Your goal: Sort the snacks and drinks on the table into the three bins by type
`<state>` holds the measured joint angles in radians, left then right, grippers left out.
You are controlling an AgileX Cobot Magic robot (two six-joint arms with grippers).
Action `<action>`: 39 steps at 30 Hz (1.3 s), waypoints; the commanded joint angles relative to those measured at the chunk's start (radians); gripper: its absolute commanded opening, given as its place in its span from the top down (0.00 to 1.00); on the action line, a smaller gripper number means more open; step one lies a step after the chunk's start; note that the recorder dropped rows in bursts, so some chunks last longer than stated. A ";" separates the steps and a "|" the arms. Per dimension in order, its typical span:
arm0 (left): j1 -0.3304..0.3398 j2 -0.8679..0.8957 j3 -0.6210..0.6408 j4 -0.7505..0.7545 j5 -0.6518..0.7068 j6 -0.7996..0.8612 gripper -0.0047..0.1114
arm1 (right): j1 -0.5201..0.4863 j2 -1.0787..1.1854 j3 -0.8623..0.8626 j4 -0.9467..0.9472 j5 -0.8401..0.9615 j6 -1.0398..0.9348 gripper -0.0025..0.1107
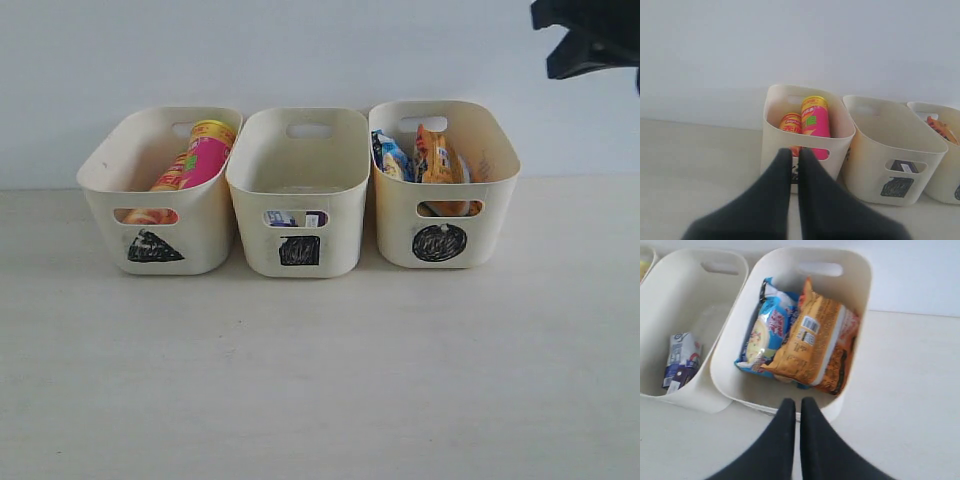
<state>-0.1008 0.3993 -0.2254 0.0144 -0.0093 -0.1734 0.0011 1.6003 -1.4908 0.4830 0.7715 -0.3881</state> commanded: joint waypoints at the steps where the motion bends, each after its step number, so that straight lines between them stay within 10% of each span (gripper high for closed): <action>1: -0.005 -0.005 0.005 0.004 -0.013 0.004 0.92 | -0.038 -0.153 0.151 -0.005 -0.097 -0.002 0.98; 19: -0.005 -0.005 0.005 0.004 -0.013 0.004 0.92 | -0.038 -0.804 0.675 0.005 -0.267 0.001 0.98; 39: -0.005 -0.005 0.005 0.002 -0.013 -0.001 0.92 | 0.031 -1.030 0.799 0.005 -0.210 -0.013 0.98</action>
<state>-0.1008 0.3993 -0.2254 0.0144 -0.0093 -0.1734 0.0299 0.5724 -0.6950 0.4854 0.5639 -0.3922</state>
